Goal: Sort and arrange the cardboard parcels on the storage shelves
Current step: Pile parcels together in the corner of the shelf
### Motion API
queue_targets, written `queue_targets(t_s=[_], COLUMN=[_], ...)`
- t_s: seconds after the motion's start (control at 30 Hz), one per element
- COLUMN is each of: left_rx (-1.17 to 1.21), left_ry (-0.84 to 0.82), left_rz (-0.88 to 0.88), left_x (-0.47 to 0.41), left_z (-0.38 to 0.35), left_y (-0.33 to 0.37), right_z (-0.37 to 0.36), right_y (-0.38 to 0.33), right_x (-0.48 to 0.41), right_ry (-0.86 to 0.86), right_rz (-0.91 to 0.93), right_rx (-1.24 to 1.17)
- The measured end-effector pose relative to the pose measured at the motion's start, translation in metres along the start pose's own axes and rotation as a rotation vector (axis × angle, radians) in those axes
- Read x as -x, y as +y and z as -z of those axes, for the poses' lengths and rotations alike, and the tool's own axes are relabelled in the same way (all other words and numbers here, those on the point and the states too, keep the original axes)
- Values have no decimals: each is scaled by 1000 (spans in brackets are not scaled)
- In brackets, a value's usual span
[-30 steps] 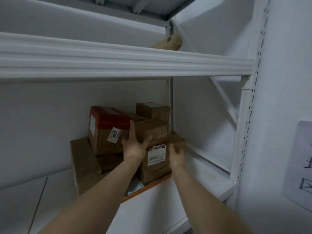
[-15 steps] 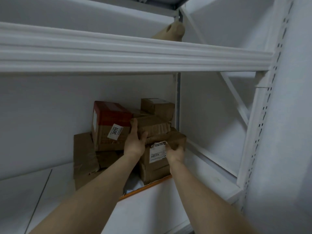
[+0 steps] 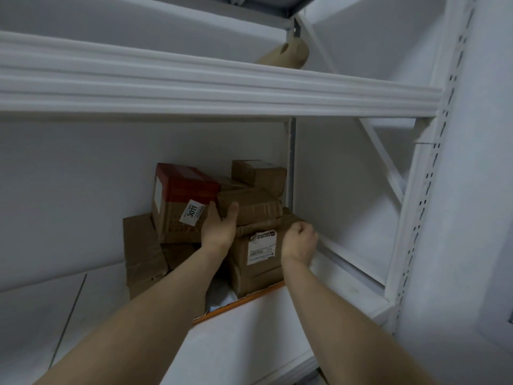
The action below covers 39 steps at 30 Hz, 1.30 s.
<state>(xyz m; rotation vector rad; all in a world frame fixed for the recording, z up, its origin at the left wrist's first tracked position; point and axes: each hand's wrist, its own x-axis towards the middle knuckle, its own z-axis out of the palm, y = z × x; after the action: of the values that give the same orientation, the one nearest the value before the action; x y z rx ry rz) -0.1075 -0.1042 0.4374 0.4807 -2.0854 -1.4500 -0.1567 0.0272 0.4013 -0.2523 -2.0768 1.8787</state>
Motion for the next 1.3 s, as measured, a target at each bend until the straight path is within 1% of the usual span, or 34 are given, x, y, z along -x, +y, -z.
queue_targets(t_s=[0.07, 0.13, 0.17, 0.23, 0.27, 0.33, 0.4, 0.47, 0.57, 0.7, 0.87, 1.0, 1.13, 1.2, 1.3], left_rx=[-32, -45, -43, -36, -31, 27, 151, 230, 279, 300, 299, 413, 508, 503, 381], left_ry=[-3, -29, -40, -37, -29, 7, 50, 60, 43, -20, -82, -147, -184, -176, -139], left_rz=[5, 19, 26, 29, 33, 43, 46, 22, 27, 50, 72, 193, 242, 197, 109], left_x=[-1, -1, 0, 1, 1, -2, 0, 7, 23, 57, 101, 141, 183, 204, 221], left_z=[0, 0, -1, 0, 1, 2, 3, 5, 8, 8, 4, -5, -11, -8, 3], left_y=[4, 8, 9, 11, 12, 12, 11, 10, 12, 15, 8, -4, -12, -15, -27], right_z=[-2, -6, -8, -12, -13, -14, -11, -7, 6, 40, 85, 127, 149, 152, 151], right_y=[-13, -24, -28, -33, -33, -32, -32, -32, -25, -7, 15, 43, 70, 81, 92], right_x=[-4, -9, -12, -14, -12, -10, -2, 4, 13, 25, 49, 67, 80, 90, 109], right_ry=[-88, -204, -254, -292, -291, -286, -292, -275, -253, -248, -423, -479, -514, -544, -621], right_rz=[65, 38, 18, 9, 12, 29, 34, -16, -41, -30, -109, -178, -220, -251, -269], right_rx=[109, 262, 300, 329, 318, 182, -71, -286, -425, -473, -489, -404, -396, -331, -252])
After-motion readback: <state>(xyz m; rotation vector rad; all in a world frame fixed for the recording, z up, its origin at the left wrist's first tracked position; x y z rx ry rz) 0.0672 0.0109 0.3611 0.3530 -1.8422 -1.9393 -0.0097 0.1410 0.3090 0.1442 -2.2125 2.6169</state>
